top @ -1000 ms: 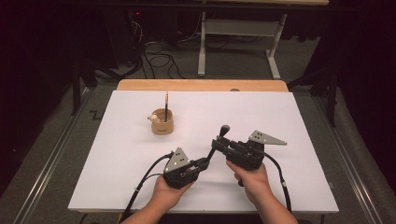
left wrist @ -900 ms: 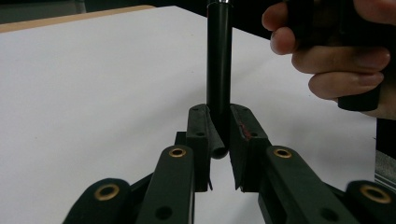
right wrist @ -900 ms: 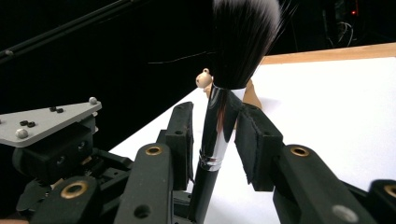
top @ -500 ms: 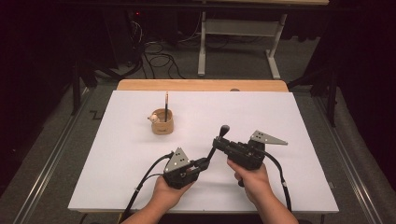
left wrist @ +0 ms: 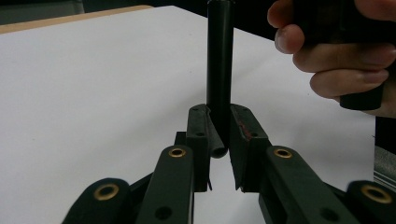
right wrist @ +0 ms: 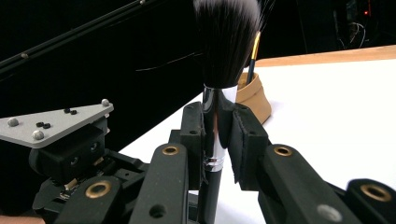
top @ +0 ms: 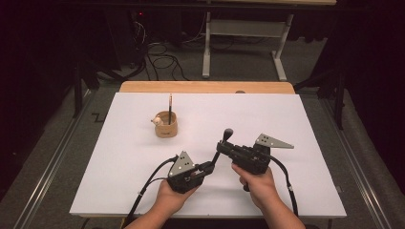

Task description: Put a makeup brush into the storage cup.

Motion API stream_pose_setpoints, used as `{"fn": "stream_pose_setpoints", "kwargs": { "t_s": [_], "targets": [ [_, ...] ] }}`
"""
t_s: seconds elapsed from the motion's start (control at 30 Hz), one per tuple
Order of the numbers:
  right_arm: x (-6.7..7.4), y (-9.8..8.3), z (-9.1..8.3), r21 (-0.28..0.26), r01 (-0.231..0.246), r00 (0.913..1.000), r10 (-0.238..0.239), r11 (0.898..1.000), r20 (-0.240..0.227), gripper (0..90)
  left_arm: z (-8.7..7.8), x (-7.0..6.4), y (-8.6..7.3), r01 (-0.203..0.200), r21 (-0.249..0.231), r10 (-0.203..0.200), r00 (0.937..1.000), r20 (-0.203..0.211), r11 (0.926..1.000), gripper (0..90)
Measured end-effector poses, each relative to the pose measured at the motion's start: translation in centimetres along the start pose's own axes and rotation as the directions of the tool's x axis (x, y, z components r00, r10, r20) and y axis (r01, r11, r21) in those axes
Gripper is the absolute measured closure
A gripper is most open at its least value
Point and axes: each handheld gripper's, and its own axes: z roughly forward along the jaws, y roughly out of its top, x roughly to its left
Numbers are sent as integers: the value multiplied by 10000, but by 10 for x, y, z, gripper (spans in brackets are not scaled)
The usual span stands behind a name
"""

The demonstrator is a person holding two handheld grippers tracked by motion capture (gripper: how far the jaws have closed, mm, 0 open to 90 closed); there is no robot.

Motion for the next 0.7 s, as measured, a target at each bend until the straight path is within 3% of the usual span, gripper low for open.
{"fn": "stream_pose_setpoints", "kwargs": {
  "t_s": [0.07, 0.3, 0.7],
  "targets": [
    [0, 0, 0, 28, 35, 10000, -35, 10000, -12, 786, 0, 0, 0, 18, 26, -18, 10000, 35, 10000, 781],
    [4, -1, 1, 94, 438, 9990, -439, 9990, 46, 786, -2, 1, 3, 108, -97, -109, 9999, -53, 9999, 588],
    [15, -4, 7, 562, 1592, 9867, -1608, 9856, 237, 786, -6, 3, 5, 178, -308, -181, 9998, -109, 9994, 582]
  ]
}}
